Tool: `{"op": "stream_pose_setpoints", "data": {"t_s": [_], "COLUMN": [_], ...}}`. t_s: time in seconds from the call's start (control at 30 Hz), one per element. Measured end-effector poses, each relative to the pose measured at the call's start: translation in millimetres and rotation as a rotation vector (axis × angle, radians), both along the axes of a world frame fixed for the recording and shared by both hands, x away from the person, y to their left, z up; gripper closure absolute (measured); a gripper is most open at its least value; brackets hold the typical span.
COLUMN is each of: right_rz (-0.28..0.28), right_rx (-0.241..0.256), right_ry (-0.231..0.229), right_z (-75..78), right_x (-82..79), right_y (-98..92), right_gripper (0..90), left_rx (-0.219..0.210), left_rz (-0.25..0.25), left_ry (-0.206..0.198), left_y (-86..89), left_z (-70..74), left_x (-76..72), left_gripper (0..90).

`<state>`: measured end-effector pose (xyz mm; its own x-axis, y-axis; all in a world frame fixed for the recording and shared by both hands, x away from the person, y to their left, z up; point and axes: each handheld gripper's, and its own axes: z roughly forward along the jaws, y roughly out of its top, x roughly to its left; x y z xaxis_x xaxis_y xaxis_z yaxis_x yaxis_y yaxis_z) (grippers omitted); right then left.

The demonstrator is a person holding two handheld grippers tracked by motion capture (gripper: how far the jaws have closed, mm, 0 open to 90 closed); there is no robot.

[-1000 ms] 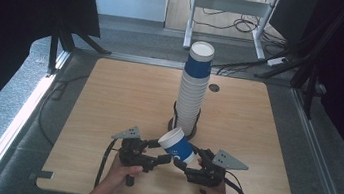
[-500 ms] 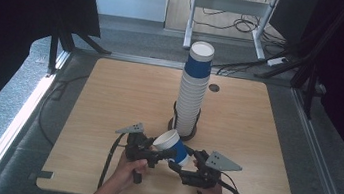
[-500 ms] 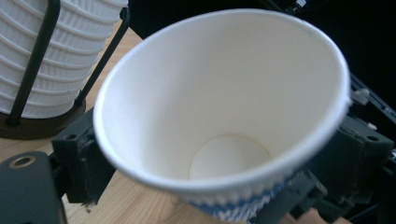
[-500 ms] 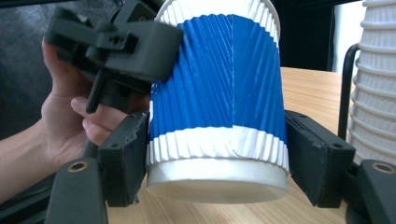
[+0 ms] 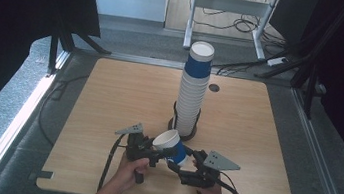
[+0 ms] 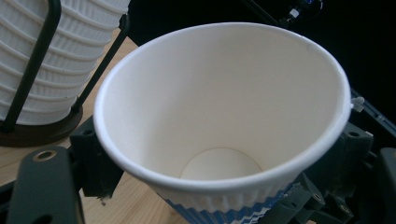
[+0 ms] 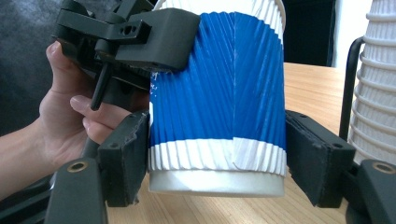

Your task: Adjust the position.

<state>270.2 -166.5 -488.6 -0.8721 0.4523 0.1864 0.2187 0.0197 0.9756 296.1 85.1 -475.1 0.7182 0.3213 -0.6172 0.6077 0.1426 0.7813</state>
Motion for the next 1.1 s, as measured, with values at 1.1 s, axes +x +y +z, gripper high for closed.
{"op": "stream_pose_setpoints", "data": {"t_s": [1.1], "right_rz": [0.045], "right_rx": [-0.149], "right_ry": [0.060], "right_z": [3.8], "right_x": [4.1], "right_y": [-10.2], "right_gripper": [15.9], "left_rx": [0.371], "left_rz": [0.085], "left_ry": [-0.280], "left_y": [-11.2], "left_z": [22.8], "left_x": [-20.5], "left_gripper": [20.1]}}
